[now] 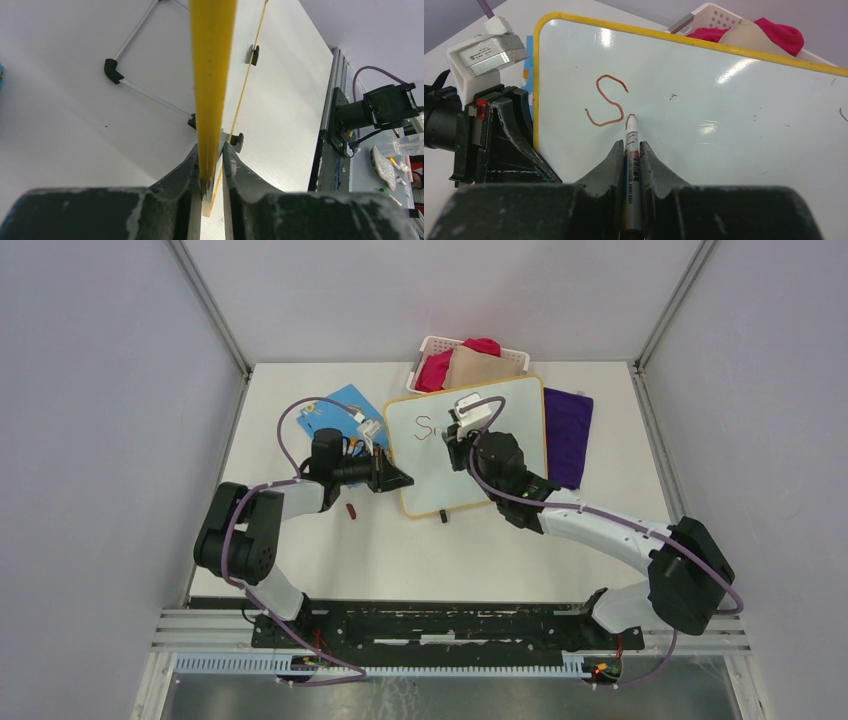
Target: Write a sentence on the whiteboard
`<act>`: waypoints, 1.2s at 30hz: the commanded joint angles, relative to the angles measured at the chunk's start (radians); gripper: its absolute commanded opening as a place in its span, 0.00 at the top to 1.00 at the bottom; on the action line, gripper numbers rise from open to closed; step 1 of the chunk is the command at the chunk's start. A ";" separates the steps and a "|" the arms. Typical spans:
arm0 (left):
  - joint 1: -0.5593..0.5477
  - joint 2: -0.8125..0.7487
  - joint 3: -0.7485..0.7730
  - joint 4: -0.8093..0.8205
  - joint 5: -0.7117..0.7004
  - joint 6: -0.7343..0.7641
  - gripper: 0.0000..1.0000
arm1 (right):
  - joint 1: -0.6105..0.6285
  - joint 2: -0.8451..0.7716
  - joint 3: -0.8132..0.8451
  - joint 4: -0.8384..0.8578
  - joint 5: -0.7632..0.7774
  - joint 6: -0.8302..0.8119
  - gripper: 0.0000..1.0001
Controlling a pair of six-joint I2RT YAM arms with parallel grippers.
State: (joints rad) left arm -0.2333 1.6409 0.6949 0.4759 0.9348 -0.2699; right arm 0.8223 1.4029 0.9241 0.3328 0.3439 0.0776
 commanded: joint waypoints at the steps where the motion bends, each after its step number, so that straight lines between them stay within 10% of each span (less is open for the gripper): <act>1: -0.003 -0.020 0.015 -0.045 -0.040 0.066 0.98 | -0.026 -0.013 0.015 0.016 0.045 -0.006 1.00; 36: -0.015 -0.023 0.021 -0.072 -0.050 0.087 0.98 | -0.030 -0.034 0.002 0.017 0.018 -0.006 1.00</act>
State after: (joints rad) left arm -0.2447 1.6360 0.7025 0.4500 0.9245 -0.2581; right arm 0.8036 1.3582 0.8658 0.3328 0.3405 0.0887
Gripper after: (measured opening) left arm 0.236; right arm 0.174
